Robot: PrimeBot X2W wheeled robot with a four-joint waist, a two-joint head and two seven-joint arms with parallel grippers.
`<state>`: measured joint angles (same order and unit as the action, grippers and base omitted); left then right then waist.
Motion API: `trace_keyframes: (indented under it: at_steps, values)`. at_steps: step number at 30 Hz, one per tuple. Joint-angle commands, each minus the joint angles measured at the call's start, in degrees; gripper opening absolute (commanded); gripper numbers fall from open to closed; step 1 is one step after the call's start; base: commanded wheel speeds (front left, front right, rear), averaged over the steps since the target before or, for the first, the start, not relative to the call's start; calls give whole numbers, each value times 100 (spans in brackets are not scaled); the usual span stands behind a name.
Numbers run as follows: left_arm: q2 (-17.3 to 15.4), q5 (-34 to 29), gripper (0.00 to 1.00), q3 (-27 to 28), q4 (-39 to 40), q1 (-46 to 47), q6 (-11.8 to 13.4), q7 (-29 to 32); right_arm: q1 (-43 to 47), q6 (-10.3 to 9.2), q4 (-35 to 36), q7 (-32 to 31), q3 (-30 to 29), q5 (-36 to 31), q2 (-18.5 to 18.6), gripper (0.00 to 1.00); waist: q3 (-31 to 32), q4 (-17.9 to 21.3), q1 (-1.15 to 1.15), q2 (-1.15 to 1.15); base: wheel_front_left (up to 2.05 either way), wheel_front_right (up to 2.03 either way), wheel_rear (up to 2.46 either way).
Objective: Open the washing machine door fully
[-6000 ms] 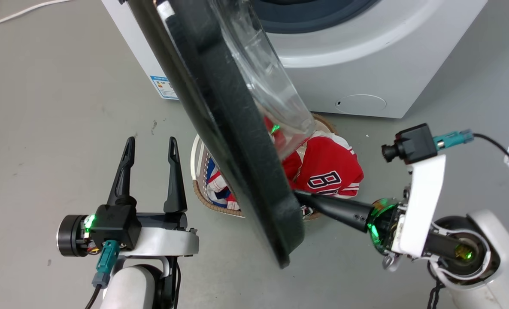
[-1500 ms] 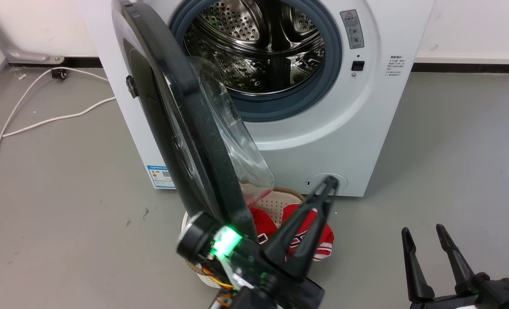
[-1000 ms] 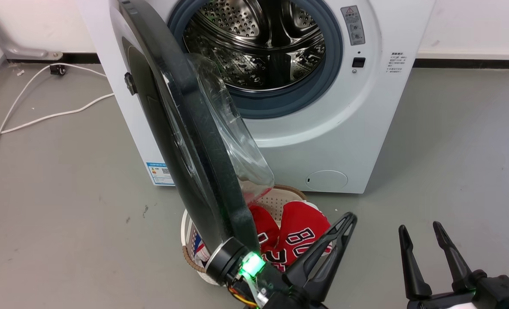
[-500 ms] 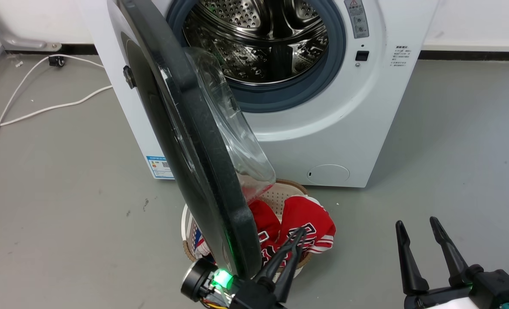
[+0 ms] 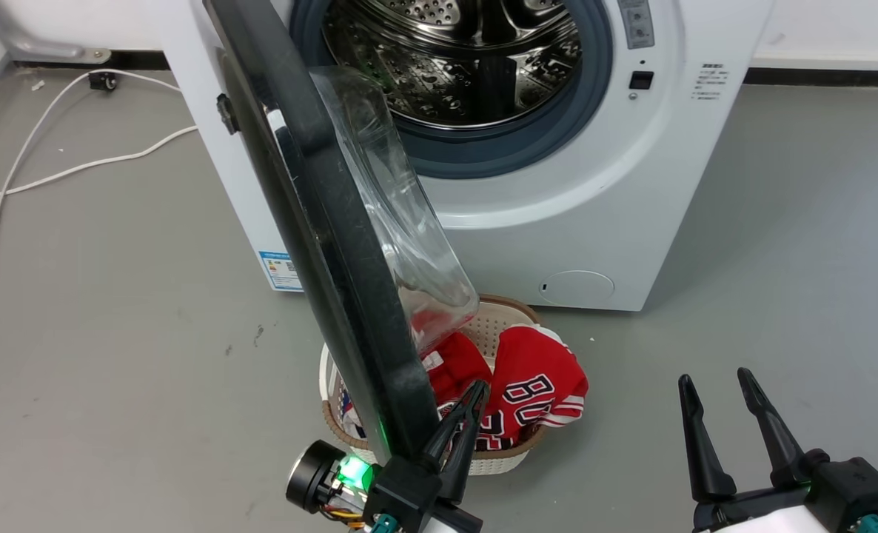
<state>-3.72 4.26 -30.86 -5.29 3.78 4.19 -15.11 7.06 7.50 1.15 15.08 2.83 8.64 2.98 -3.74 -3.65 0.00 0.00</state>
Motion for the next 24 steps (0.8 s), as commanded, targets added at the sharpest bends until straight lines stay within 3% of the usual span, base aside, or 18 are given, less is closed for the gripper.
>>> trace_keyframes:
  at_steps: [1,14,24]
  values:
    - [-84,-12,0,174,-35,-3,43,-7,-32,-1,-24,12,11,46,-20,100,8,-45,0,0,0,0,0]
    - [-70,-135,0,503,266,-396,109,-7,95,-1,-97,12,66,112,-19,100,87,-573,0,0,0,0,0]
    - [-157,-108,0,1030,512,-767,338,-6,123,-1,-160,12,57,93,-18,100,89,-929,0,0,0,0,0]
